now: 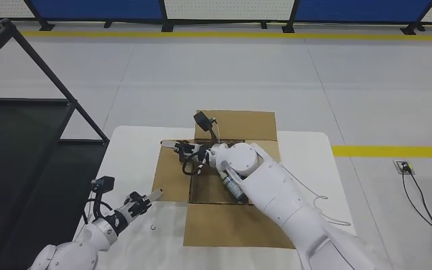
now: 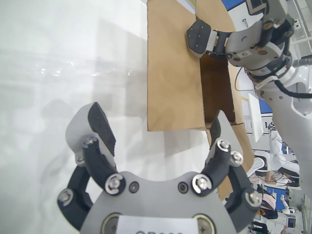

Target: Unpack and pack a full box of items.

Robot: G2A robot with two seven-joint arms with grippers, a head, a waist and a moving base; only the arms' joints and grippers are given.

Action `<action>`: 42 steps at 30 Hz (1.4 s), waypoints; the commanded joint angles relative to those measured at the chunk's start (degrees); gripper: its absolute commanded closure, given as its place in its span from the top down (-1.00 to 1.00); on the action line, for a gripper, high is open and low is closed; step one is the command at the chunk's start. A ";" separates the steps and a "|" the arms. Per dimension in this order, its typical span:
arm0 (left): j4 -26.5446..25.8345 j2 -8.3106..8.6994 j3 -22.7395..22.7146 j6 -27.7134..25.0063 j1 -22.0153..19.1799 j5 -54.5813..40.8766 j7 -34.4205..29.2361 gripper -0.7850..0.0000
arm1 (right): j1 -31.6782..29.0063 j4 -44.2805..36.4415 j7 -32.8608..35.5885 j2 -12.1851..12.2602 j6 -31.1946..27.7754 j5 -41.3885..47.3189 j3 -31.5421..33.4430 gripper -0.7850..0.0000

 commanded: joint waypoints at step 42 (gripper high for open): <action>-6.88 -0.59 -6.31 -12.37 4.83 -4.59 6.90 1.00 | -0.30 2.02 3.14 -0.83 -15.13 -2.70 7.99 1.00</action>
